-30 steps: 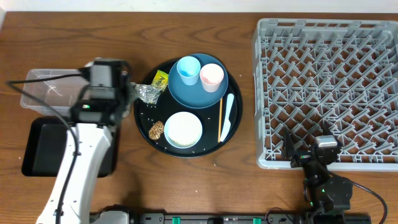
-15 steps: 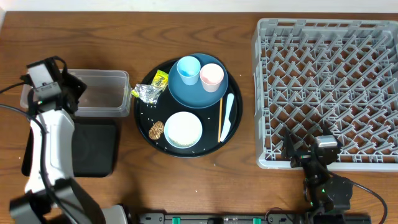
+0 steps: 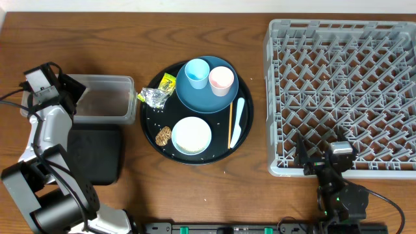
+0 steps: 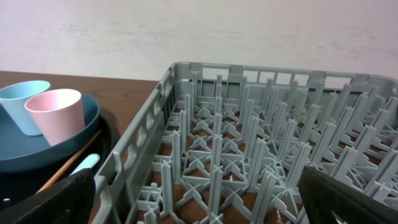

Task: Sort waste into correct bins and load items into the dishwasher rack
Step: 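Carry the tissue left and drop it into the clear bin, then reach the left gripper to the foil and yellow Pandan packet, grasp both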

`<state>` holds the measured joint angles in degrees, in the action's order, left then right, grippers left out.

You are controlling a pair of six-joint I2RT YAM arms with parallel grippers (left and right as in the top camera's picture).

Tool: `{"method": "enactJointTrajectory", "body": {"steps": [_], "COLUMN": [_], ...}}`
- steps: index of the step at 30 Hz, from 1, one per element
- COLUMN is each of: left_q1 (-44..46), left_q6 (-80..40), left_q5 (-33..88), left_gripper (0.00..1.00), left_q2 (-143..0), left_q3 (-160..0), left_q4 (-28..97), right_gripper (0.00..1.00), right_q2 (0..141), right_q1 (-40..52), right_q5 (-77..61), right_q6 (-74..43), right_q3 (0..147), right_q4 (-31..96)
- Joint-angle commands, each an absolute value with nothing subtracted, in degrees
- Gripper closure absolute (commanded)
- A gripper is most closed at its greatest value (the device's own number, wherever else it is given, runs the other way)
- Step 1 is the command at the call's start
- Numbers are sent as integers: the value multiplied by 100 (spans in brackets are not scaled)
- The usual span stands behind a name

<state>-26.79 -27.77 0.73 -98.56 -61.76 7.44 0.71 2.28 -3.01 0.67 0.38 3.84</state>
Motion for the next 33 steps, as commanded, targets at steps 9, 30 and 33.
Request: {"method": "enactJointTrajectory", "body": {"steps": [9,30,33], "left_q1": [-2038,1135,1133], "left_q6": [-2550,-2808,-2554], "left_q5": [108,-91,-84], "left_gripper": [36,47,47], "left_q2": [-8287,-8256,-8626], "left_q3": [-6287,-6206,-6206], "left_q4": [989,3236,3253], "right_gripper": [1,1,1], "right_q2": [64,64,64], "right_q1": [257,257,257], "right_q5": [-283,-283,-285], "right_q6": [115,115,115], "right_q3": [32,32,32], "right_q4": [408,408,408]}}
